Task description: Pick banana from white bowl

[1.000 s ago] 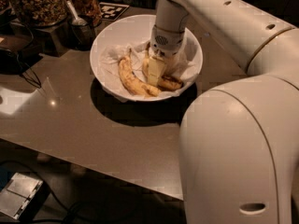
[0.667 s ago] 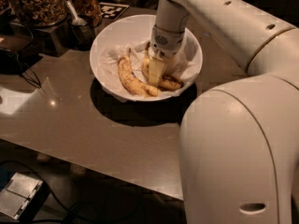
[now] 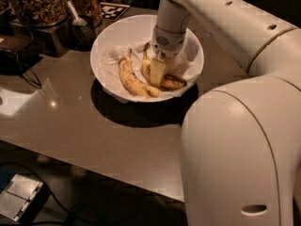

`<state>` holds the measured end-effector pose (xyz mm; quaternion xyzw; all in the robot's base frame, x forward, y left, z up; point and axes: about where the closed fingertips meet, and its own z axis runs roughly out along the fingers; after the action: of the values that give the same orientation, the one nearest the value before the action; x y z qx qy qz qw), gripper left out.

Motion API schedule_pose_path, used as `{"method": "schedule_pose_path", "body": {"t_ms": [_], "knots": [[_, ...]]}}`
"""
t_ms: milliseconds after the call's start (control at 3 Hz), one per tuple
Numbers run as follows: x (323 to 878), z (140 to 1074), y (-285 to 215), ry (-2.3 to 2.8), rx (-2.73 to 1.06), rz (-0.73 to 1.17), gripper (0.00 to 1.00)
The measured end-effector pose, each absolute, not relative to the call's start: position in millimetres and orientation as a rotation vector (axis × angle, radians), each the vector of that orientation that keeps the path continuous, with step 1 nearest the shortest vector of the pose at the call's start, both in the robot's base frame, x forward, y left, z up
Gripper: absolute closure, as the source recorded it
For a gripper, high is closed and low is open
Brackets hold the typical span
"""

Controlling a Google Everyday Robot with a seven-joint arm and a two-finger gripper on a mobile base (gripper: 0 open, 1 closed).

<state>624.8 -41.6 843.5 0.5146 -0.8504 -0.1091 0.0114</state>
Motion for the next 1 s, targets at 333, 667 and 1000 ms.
{"method": "schedule_pose_path", "body": {"t_ms": [333, 667, 1000], "knots": [[617, 862, -53, -2.702, 1.708, -0.384, 1.00], [592, 901, -77, -2.746, 1.849, -0.481, 1.00], [566, 931, -96, -2.754, 1.963, -0.541, 1.00]]}}
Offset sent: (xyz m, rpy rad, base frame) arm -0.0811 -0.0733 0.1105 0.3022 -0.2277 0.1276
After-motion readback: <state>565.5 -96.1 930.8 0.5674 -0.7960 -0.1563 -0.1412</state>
